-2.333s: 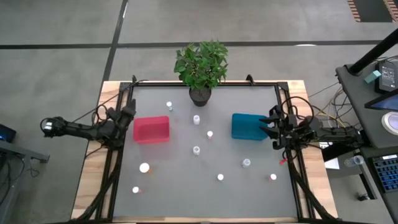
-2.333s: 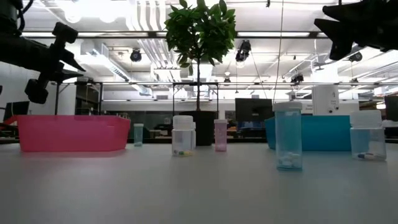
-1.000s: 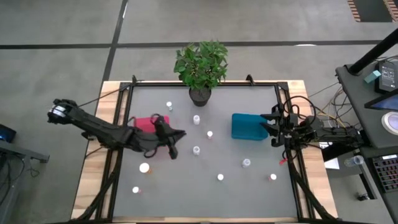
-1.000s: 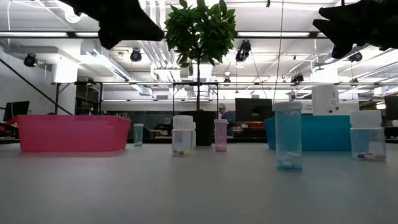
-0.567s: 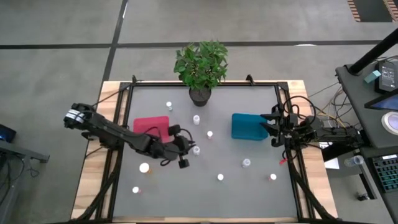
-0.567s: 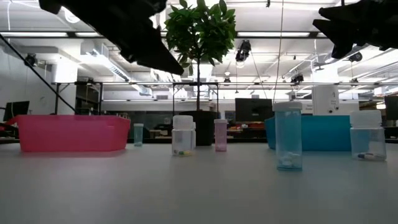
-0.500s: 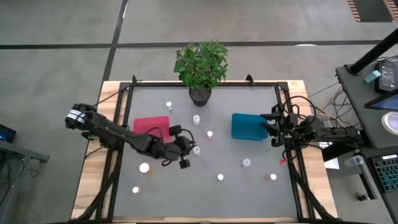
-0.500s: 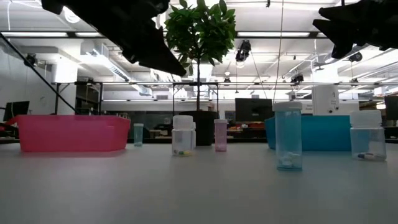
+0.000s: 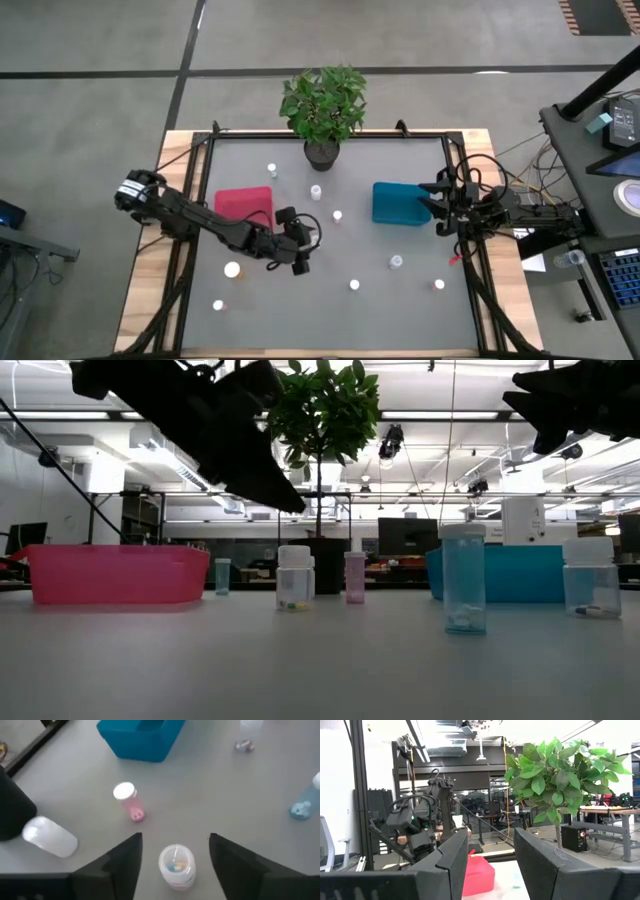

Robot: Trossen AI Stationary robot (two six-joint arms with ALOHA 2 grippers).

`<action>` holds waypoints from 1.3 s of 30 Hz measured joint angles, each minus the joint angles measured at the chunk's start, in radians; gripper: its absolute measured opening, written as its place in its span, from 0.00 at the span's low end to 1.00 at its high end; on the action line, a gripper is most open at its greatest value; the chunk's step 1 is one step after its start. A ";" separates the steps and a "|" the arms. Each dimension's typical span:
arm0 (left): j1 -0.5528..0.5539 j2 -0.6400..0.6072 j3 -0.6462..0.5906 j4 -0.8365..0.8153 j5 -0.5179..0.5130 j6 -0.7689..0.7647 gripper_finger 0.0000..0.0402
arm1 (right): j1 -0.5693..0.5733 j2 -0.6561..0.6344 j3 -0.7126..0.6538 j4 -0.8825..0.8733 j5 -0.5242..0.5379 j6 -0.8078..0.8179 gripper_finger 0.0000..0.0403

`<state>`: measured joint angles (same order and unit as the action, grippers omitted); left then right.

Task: Pick and place medicine bottles into bin by pill shape (circle, oval)
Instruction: Put the bottom left transparent capsule bottle into the blue bin

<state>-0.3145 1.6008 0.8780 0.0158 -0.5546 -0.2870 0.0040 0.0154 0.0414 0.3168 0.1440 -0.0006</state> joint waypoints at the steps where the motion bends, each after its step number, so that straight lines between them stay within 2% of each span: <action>1: 0.000 0.010 0.000 0.000 0.001 0.000 0.57 | 0.000 0.000 0.000 0.000 0.000 0.000 0.37; 6: 0.000 0.052 0.000 0.002 0.004 0.005 0.61 | 0.000 0.000 0.000 -0.005 0.000 0.000 0.37; 22: 0.020 0.132 0.003 0.006 0.007 0.017 0.61 | 0.000 0.000 0.000 -0.006 0.000 0.000 0.37; 28: 0.020 0.146 0.012 0.012 0.026 0.088 0.60 | 0.000 0.001 0.000 -0.011 0.000 -0.003 0.37; 32: 0.020 0.141 0.013 0.013 0.027 0.089 0.55 | 0.000 0.001 0.000 -0.013 0.014 -0.004 0.37; 39: 0.021 0.131 0.012 0.016 0.026 0.095 0.34 | 0.000 0.001 0.000 -0.016 0.017 -0.004 0.37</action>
<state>-0.2938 1.7317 0.8898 0.0316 -0.5282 -0.1925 0.0040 0.0162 0.0414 0.3004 0.1610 -0.0044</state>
